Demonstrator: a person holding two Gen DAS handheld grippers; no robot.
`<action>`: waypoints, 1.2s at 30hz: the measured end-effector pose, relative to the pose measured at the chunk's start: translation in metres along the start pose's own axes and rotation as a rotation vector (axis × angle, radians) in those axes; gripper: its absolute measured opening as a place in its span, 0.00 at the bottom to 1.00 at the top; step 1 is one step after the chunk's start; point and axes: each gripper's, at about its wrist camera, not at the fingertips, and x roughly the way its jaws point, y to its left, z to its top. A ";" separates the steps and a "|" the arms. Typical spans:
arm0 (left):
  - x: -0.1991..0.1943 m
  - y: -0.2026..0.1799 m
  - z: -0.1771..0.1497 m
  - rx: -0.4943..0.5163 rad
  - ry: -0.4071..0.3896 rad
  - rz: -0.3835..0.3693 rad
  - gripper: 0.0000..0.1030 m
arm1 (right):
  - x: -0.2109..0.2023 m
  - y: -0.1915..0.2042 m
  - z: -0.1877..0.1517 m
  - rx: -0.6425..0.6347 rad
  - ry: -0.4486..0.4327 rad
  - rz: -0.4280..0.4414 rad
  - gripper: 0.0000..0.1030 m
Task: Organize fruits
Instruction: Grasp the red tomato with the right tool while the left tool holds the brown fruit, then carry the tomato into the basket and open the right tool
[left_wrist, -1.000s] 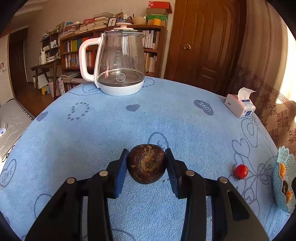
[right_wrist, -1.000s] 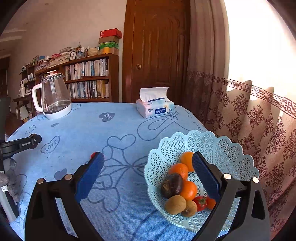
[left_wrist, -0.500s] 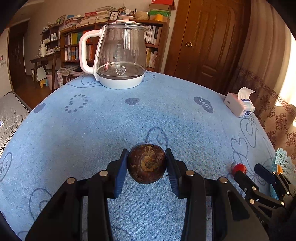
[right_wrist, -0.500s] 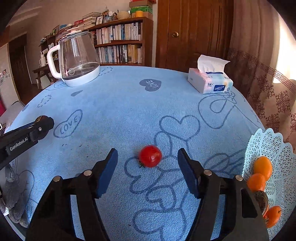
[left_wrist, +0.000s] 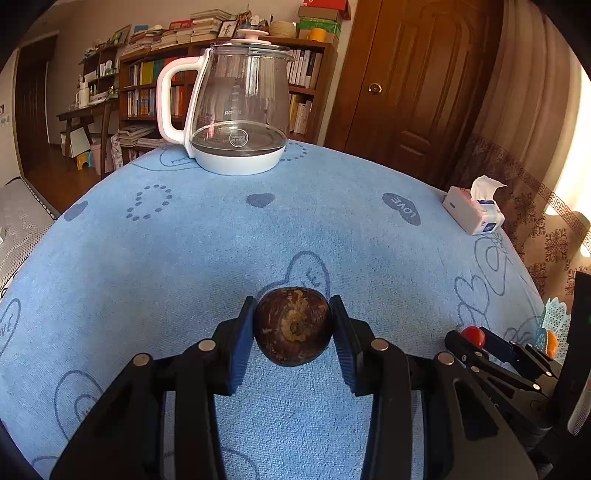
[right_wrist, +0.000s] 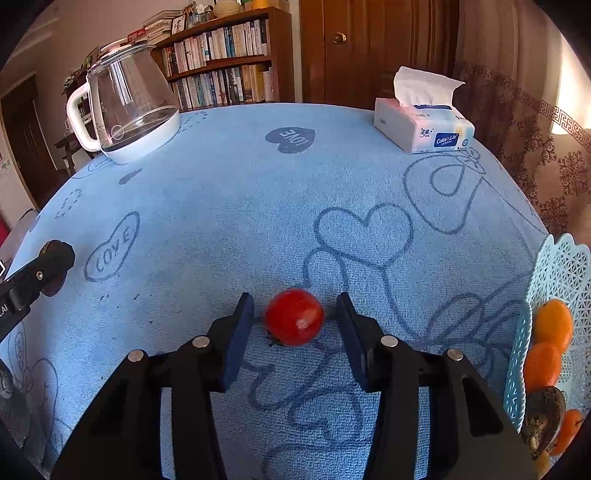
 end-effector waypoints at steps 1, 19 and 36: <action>0.000 0.000 0.000 0.002 0.000 -0.002 0.39 | 0.000 0.000 0.000 -0.001 0.000 -0.003 0.39; -0.001 0.006 0.002 -0.037 0.004 -0.011 0.39 | -0.036 0.011 -0.006 0.004 -0.054 0.050 0.31; -0.001 0.004 0.001 -0.028 0.010 -0.024 0.39 | -0.008 -0.005 -0.004 0.073 -0.013 0.020 0.44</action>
